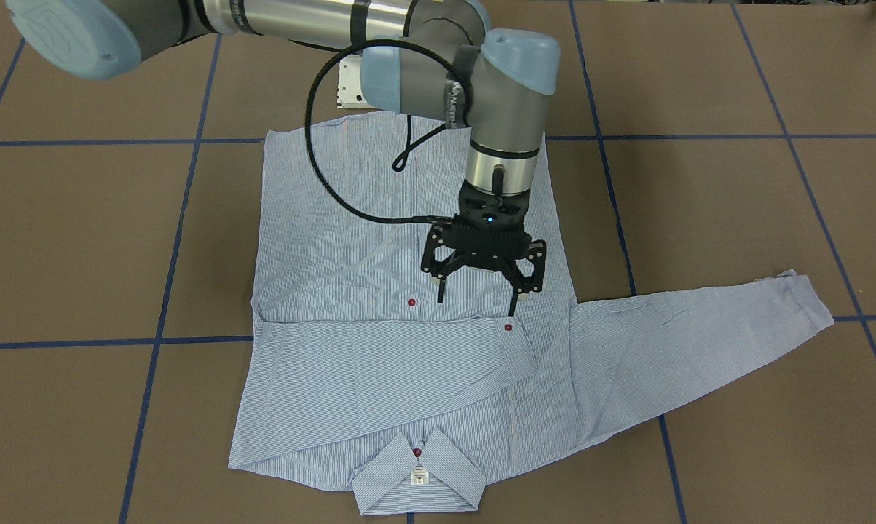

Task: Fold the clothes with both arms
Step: 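Carry the sleeve with the right gripper across the shirt front and release, then grasp the other sleeve cuff with the left gripper while the right arm withdraws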

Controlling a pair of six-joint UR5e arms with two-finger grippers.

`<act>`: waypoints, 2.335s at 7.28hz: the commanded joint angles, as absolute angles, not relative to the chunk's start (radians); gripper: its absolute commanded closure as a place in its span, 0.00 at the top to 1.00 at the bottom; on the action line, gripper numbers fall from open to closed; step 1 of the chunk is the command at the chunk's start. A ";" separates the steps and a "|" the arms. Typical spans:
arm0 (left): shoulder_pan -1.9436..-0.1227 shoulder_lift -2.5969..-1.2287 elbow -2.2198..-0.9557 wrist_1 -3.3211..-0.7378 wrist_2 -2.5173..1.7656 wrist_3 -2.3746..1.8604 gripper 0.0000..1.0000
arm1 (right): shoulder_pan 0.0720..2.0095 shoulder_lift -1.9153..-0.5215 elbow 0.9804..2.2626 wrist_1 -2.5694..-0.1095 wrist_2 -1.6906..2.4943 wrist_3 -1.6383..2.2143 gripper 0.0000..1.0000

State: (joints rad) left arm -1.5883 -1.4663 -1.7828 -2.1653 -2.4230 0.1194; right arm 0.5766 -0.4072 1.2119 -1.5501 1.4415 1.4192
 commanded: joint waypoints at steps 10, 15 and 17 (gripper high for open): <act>-0.990 -1.489 -1.261 -3.076 -1.858 -0.851 0.90 | 1.315 -1.288 1.839 -1.486 2.299 0.370 1.00; -0.989 -1.543 -1.163 -3.074 -1.853 -0.851 0.65 | 1.315 -1.292 1.845 -1.486 2.295 0.373 1.00; -0.989 -1.568 -1.137 -3.076 -1.855 -0.853 0.16 | 1.315 -1.289 1.848 -1.486 2.295 0.376 1.00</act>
